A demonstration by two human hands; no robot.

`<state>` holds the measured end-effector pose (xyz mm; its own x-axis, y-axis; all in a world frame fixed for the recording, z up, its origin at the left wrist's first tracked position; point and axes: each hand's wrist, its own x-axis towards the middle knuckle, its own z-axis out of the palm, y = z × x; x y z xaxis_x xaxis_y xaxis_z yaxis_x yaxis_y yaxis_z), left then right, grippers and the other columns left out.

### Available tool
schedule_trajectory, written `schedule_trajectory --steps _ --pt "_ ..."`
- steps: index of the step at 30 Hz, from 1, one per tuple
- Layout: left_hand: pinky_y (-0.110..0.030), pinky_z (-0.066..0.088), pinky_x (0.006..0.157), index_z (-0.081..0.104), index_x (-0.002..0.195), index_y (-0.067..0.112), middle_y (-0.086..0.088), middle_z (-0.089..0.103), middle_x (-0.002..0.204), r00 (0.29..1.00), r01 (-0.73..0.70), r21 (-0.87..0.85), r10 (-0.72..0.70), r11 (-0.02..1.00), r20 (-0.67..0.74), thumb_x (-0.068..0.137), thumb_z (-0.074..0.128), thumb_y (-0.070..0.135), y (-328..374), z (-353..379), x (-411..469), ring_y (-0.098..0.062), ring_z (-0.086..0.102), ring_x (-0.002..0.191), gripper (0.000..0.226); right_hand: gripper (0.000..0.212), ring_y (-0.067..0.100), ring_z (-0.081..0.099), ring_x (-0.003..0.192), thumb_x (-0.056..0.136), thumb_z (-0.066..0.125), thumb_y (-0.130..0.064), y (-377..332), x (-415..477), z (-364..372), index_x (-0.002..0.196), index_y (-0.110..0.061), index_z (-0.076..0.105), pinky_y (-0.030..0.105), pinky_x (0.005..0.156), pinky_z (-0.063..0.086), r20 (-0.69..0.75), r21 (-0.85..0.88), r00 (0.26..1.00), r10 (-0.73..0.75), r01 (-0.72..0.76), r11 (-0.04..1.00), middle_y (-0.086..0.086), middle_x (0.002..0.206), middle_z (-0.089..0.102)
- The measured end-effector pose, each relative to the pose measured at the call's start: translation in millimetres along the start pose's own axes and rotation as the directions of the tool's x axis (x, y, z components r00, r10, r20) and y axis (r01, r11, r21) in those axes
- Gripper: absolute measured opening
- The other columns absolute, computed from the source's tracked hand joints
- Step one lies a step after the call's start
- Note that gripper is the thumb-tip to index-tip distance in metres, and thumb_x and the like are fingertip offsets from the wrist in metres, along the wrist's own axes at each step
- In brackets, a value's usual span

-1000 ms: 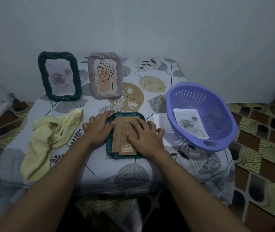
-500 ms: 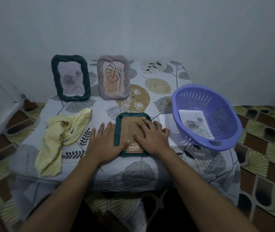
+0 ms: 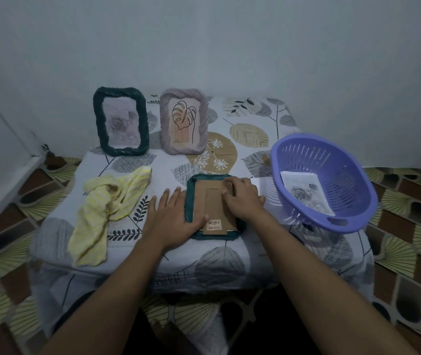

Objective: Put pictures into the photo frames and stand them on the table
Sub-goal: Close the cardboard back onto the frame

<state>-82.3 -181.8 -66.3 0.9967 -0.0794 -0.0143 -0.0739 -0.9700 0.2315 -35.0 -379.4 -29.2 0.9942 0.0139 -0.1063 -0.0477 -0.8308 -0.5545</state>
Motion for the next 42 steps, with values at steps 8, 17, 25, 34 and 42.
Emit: schedule_trajectory --steps 8,17,25,34,42 --pt "-0.052 -0.002 0.121 0.009 0.158 0.025 0.002 0.006 0.167 1.0 -0.007 0.006 0.007 1.0 0.014 0.072 0.008 0.093 0.2 0.5 0.5 -0.02 -0.001 0.153 0.11 0.058 0.03 0.034 0.136 0.096 0.057 -0.045 1.0 -0.5 4.9 0.146 -0.02 0.042 0.047 0.108 0.029 -0.068 0.022 0.995 0.079 -0.078 0.997 0.009 0.146 0.033" --pt "-0.052 -0.002 0.121 0.009 0.158 0.024 0.001 0.006 0.166 1.0 -0.012 0.011 0.011 1.0 0.011 0.074 0.01 0.092 0.1 0.2 -0.2 -0.021 0.0 0.152 0.108 0.063 0.028 0.037 0.135 0.093 0.059 -0.052 -1.0 -5.8 4.7 0.142 -0.016 0.047 0.048 0.106 0.032 -0.079 -0.023 0.995 0.057 -0.059 0.998 0.008 0.146 0.038" --pt "-0.053 -0.001 0.121 0.009 0.158 0.023 0.0 0.006 0.166 1.0 -0.017 0.009 0.017 1.0 0.008 0.077 0.013 0.091 0.1 -0.2 -0.3 -0.021 0.001 0.153 0.106 0.074 0.031 0.03 0.138 0.088 0.063 -0.057 -2.7 -1.8 6.0 0.146 -0.018 0.039 0.046 0.109 0.029 -0.084 -0.014 0.987 0.138 -0.14 0.99 0.009 0.149 0.035" --pt "-0.053 0.0 0.121 0.01 0.158 0.023 0.0 0.007 0.166 1.0 -0.017 0.008 0.017 1.0 0.005 0.07 0.006 0.092 -0.4 0.6 0.4 -0.022 0.001 0.152 0.111 0.073 0.031 0.029 0.135 0.084 0.069 -0.057 0.0 2.0 -2.8 0.14 -0.022 0.038 0.045 0.105 0.03 -0.015 0.012 0.989 0.15 -0.15 0.989 0.007 0.146 0.035" --pt "-0.053 0.0 0.121 0.01 0.157 0.023 0.001 0.008 0.166 1.0 -0.018 0.01 0.018 1.0 -0.002 0.074 0.009 0.092 -1.3 2.2 1.0 -0.022 0.002 0.152 0.108 0.08 0.033 0.021 0.141 0.087 0.059 -0.063 2.2 2.6 -7.2 0.152 -0.029 0.026 0.048 0.109 0.027 0.057 -0.079 0.993 0.099 -0.094 0.992 0.008 0.153 0.027"
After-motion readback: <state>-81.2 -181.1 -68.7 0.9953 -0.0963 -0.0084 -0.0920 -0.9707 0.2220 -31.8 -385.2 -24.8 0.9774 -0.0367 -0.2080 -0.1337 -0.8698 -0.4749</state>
